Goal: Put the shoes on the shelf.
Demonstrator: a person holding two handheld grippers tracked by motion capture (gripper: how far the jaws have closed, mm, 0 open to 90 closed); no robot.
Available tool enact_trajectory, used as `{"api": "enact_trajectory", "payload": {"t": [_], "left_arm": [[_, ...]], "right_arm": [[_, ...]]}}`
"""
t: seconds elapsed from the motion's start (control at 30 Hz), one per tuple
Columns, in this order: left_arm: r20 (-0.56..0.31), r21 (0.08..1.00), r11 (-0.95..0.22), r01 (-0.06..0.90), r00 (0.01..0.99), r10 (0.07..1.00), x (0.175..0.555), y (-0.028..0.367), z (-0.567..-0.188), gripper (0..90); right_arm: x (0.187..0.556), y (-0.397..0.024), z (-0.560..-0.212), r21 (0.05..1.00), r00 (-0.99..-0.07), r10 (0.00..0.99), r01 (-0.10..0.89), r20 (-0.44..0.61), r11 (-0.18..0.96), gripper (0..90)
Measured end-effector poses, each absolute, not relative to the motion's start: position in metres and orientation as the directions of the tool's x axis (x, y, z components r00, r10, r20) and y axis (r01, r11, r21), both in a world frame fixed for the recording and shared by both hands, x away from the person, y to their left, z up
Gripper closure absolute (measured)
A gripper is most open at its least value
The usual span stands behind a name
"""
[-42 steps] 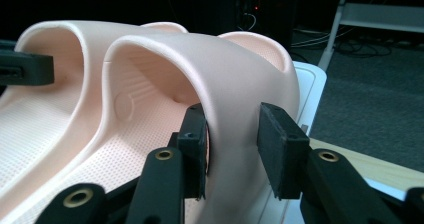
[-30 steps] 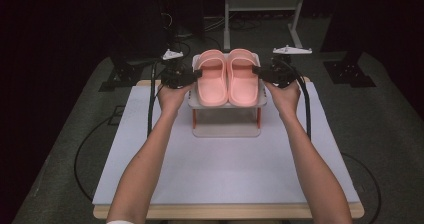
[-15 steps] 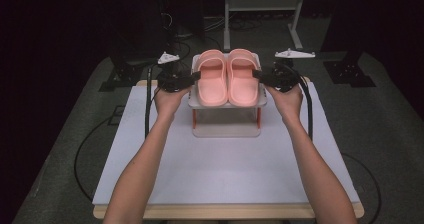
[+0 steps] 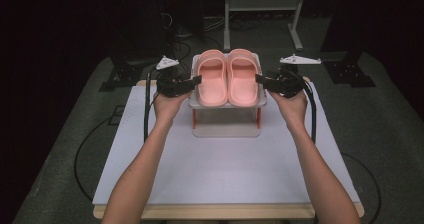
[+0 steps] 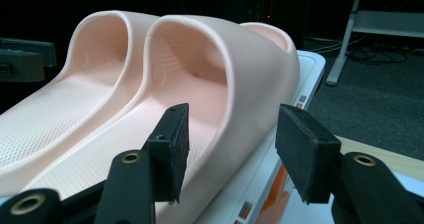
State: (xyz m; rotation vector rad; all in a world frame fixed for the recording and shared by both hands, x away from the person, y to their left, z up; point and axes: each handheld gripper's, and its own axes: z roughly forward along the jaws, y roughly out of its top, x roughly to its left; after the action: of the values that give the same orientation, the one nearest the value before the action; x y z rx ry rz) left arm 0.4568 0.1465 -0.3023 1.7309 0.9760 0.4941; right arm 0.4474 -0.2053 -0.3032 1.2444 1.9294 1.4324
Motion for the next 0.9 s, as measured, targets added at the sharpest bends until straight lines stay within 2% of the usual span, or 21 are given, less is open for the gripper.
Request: {"api": "enact_trajectory", "payload": {"t": [0.9], "left_arm": [[-0.121, 0.933, -0.116, 0.34, 0.602, 0.79, 0.432, 0.155, -0.308, 44.0]], "right_arm": [[0.42, -0.208, -0.316, 0.922, -0.531, 0.834, 0.38, 0.151, 0.075, 41.3]]}}
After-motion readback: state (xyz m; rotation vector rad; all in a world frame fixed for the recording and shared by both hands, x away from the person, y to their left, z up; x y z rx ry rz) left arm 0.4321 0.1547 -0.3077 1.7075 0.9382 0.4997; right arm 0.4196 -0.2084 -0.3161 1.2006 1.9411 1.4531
